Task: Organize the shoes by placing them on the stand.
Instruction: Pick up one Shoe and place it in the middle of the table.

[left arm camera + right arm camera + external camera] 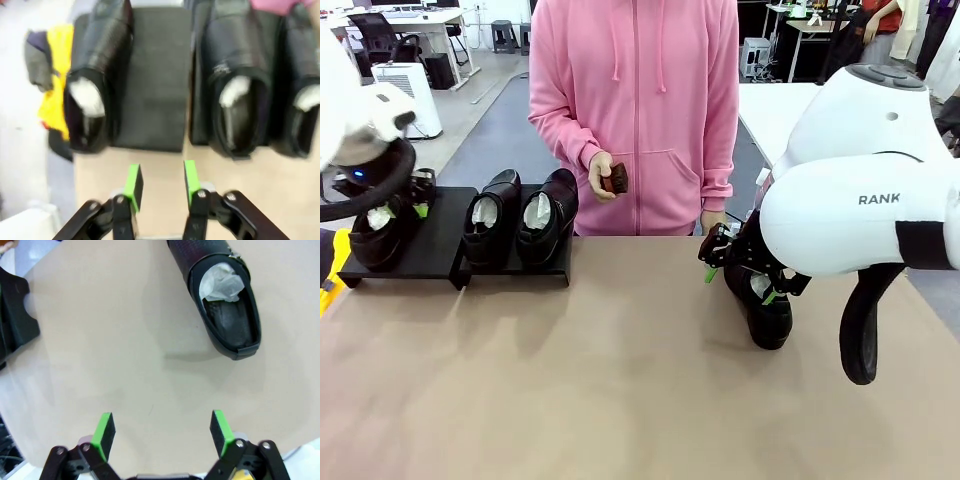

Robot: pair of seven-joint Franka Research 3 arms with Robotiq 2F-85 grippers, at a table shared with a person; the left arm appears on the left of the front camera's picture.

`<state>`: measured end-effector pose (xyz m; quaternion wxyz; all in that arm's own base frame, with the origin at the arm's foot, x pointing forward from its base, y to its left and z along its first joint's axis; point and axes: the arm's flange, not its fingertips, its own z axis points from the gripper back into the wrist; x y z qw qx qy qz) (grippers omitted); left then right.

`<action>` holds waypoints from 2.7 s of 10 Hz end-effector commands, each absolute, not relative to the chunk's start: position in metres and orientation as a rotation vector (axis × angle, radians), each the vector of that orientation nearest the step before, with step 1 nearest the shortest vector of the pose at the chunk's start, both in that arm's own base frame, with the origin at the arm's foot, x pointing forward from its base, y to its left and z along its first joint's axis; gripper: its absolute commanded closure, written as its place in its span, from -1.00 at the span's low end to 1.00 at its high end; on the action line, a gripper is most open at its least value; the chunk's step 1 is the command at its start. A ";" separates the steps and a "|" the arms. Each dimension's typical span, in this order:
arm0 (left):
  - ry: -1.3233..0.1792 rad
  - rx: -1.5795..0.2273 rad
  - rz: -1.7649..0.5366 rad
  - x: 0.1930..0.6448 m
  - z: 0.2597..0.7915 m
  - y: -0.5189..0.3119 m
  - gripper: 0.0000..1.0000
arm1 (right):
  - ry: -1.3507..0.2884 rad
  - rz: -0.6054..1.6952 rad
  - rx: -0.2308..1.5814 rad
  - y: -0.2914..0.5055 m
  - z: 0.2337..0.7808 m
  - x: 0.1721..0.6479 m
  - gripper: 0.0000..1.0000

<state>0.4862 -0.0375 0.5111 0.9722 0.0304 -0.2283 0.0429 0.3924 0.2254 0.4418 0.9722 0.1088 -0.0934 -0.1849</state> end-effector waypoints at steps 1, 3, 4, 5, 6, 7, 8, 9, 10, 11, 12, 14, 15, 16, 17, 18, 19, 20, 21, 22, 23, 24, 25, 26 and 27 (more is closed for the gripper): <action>-0.360 -0.021 0.129 0.446 0.546 -0.018 0.08 | -0.181 -0.354 0.237 0.224 0.444 0.395 -1.00; -0.199 -0.067 0.003 0.412 0.557 -0.036 0.08 | -0.181 -0.354 0.237 0.224 0.444 0.395 -1.00; -0.102 -0.090 -0.076 0.400 0.556 -0.042 0.08 | -0.181 -0.354 0.237 0.224 0.444 0.395 -1.00; 0.005 -0.118 -0.140 0.390 0.555 -0.046 0.08 | -0.181 -0.354 0.237 0.224 0.444 0.395 -1.00; 0.102 -0.161 -0.209 0.382 0.549 -0.049 0.08 | -0.181 -0.354 0.237 0.224 0.444 0.395 -1.00; 0.147 -0.187 -0.211 0.380 0.546 -0.047 0.08 | -0.181 -0.354 0.237 0.224 0.444 0.395 -1.00; 0.131 -0.211 -0.180 0.382 0.543 -0.046 0.08 | -0.188 -0.373 0.220 0.225 0.442 0.393 -1.00; 0.121 -0.223 -0.128 0.388 0.541 -0.041 0.08 | -0.210 -0.343 0.154 0.213 0.444 0.410 -1.00; 0.131 -0.187 -0.205 0.371 0.536 -0.056 0.08 | -0.273 -0.274 0.070 0.203 0.447 0.427 -1.00; 0.131 -0.187 -0.205 0.371 0.536 -0.056 0.08 | -0.257 -0.241 0.037 0.197 0.445 0.447 -1.00; 0.131 -0.187 -0.205 0.371 0.536 -0.056 0.08 | -0.231 -0.191 0.035 0.198 0.441 0.460 -1.00; 0.131 -0.187 -0.205 0.371 0.536 -0.056 0.08 | -0.213 -0.042 0.027 0.208 0.417 0.489 -1.00; 0.131 -0.187 -0.205 0.371 0.536 -0.056 0.08 | -0.195 -0.009 0.022 0.213 0.409 0.495 -1.00; 0.131 -0.187 -0.205 0.371 0.536 -0.056 0.08 | -0.185 0.007 0.026 0.216 0.405 0.498 -1.00; 0.131 -0.187 -0.205 0.371 0.536 -0.056 0.08 | -0.175 0.019 0.010 0.219 0.399 0.502 -1.00; 0.131 -0.187 -0.205 0.371 0.536 -0.056 0.08 | -0.150 0.019 0.000 0.220 0.392 0.505 -1.00; 0.131 -0.187 -0.205 0.371 0.536 -0.056 0.08 | -0.140 0.016 0.004 0.220 0.385 0.508 -1.00; 0.131 -0.187 -0.205 0.371 0.536 -0.056 0.08 | -0.124 0.014 -0.010 0.220 0.378 0.511 -1.00; 0.131 -0.187 -0.205 0.371 0.536 -0.056 0.08 | -0.108 0.013 -0.010 0.221 0.370 0.516 -1.00; 0.131 -0.187 -0.205 0.371 0.536 -0.056 0.08 | -0.084 0.013 -0.014 0.222 0.361 0.520 -1.00; 0.131 -0.187 -0.205 0.371 0.536 -0.056 0.08 | -0.059 0.022 -0.017 0.223 0.353 0.522 -1.00; 0.131 -0.187 -0.205 0.371 0.536 -0.056 0.08 | -0.041 0.022 -0.027 0.223 0.347 0.524 -1.00; 0.131 -0.187 -0.205 0.371 0.536 -0.056 0.08 | -0.041 0.042 -0.040 0.222 0.344 0.524 -0.85; 0.131 -0.187 -0.205 0.371 0.536 -0.056 0.08 | -0.037 0.040 -0.054 0.221 0.345 0.523 -0.49; 0.131 -0.187 -0.205 0.371 0.536 -0.056 0.08 | -0.039 0.034 -0.062 0.220 0.346 0.523 -0.12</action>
